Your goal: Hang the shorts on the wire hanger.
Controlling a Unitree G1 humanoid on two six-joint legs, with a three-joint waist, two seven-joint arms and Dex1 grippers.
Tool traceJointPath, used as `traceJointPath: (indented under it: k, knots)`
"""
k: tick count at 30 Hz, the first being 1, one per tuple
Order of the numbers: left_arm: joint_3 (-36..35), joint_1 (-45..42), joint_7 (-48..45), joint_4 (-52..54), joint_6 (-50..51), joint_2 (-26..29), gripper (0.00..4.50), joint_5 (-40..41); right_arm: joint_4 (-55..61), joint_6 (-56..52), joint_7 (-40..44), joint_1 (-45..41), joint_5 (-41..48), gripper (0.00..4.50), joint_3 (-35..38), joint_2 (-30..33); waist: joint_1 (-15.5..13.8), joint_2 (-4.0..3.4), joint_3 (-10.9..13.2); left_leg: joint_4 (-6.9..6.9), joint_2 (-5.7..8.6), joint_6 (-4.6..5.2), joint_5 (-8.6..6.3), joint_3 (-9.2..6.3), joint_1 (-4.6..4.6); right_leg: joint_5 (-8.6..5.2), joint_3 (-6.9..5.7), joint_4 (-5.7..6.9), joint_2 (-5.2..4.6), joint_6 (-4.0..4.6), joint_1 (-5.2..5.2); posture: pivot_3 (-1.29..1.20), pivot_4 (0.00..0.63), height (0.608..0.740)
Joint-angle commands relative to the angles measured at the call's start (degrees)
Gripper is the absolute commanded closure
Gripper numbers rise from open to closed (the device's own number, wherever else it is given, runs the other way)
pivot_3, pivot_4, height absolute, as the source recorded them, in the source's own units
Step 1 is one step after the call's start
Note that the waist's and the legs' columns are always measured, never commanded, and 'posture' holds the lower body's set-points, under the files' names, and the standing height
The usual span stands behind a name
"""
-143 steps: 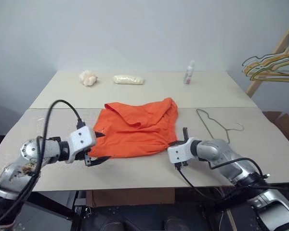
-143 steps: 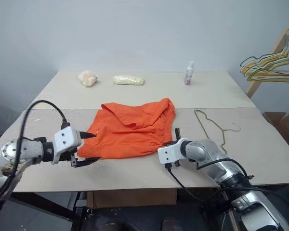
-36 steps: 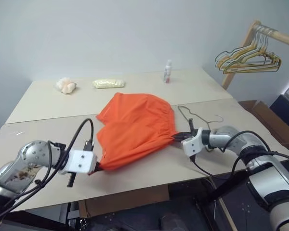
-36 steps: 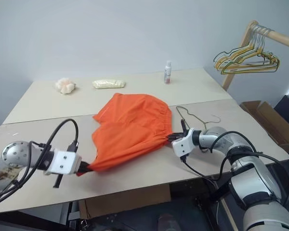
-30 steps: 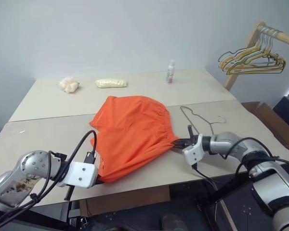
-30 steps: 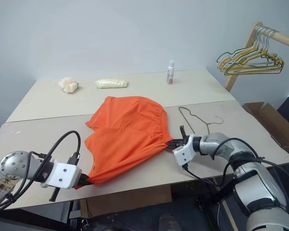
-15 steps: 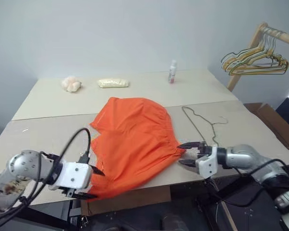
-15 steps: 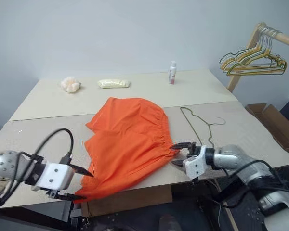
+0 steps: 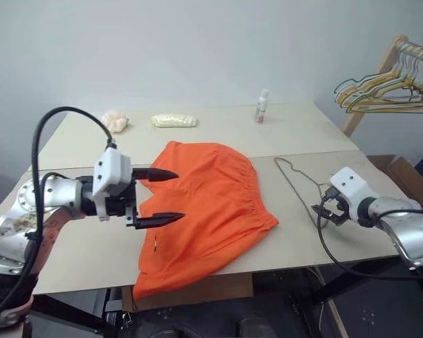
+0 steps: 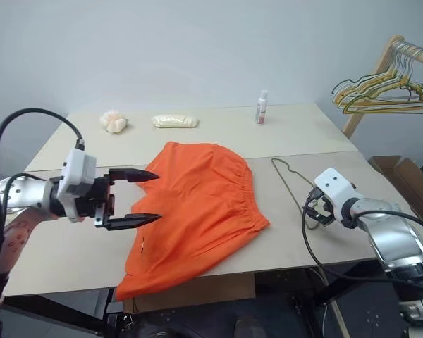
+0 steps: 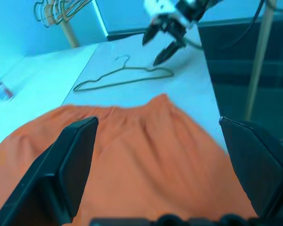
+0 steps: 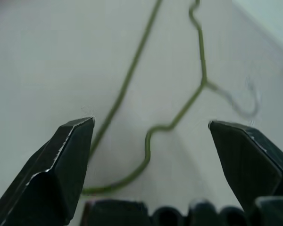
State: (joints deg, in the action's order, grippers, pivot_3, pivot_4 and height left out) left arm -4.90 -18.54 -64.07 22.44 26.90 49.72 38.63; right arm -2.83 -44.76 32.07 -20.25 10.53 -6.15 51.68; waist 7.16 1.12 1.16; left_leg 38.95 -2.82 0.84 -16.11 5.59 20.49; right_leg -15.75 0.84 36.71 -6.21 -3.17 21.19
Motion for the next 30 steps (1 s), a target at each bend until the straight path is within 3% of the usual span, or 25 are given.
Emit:
traceJointPath:
  k: [1, 3, 6, 10, 17, 24, 30]
  knots:
    - [0.78, -2.26, -0.17, -0.27, 0.05, -0.84, 0.02, -0.14, -5.30, -7.65, 0.35, -4.95, -0.23, 0.00, -0.12, -2.76, 0.06, 0.00, 0.00, 0.00, 0.01, 0.00, 0.00, 0.01, 0.00, 0.00, 0.00, -0.01, 0.00, 0.00, 0.00, -0.15, 0.000, 0.740]
    - [1.38, -2.56, -0.53, -0.43, -0.29, -1.17, 0.02, -0.84, -9.40, -8.77, 0.41, -7.06, -1.59, 0.00, -1.26, -4.40, 0.19, 0.00, 0.00, 0.00, 0.02, 0.00, 0.00, 0.01, 0.02, 0.00, 0.00, -0.02, 0.01, 0.00, 0.00, -0.15, 0.000, 0.740]
    - [1.44, -2.79, -0.62, -0.54, -0.06, -1.35, 0.00, -0.83, -14.80, -9.04, -0.56, -9.53, -2.81, 0.61, -1.24, -6.35, 0.30, 0.01, 0.00, 0.00, 0.02, 0.00, 0.00, -0.02, 0.06, 0.00, -0.03, -0.06, 0.01, -0.01, 0.01, -0.15, 0.000, 0.740]
    - [0.99, -2.63, -0.63, -0.44, 0.09, -1.33, 0.00, -0.75, -21.73, -8.68, -1.70, -11.90, -1.80, 2.00, 2.47, -8.29, 0.27, 0.03, 0.00, 0.01, 0.02, 0.00, 0.00, -0.03, 0.06, 0.00, -0.04, -0.08, 0.01, -0.02, -0.01, -0.14, 0.000, 0.740]
    - [0.69, -1.92, -0.96, -0.34, -0.18, -1.13, 0.00, -0.92, -19.92, -9.22, 0.37, -9.43, -2.28, 4.43, 2.88, -7.63, 0.03, 0.03, -0.01, 0.02, 0.02, 0.00, 0.00, -0.08, 0.13, 0.00, -0.10, -0.13, 0.01, -0.03, -0.01, -0.15, 0.000, 0.740]
    - [0.84, -2.25, -1.40, -0.76, -0.44, -1.08, 0.00, -1.43, -17.21, -9.09, 1.08, -8.64, -2.52, 4.47, 3.17, -7.65, 0.03, 0.03, 0.00, 0.01, 0.02, 0.00, 0.00, -0.11, 0.17, 0.00, -0.13, -0.15, 0.02, -0.04, -0.01, -0.15, 0.000, 0.740]
    - [1.24, -5.64, 1.04, -3.20, -0.51, -3.56, 0.00, -2.47, -1.74, 7.34, -3.38, -4.97, -7.06, 4.47, 5.23, -6.92, 0.02, -0.04, 0.03, 0.04, 0.03, 0.00, 0.01, -0.15, 0.37, 0.00, -0.12, -0.11, 0.01, -0.05, 0.19, -0.16, 0.000, 0.740]
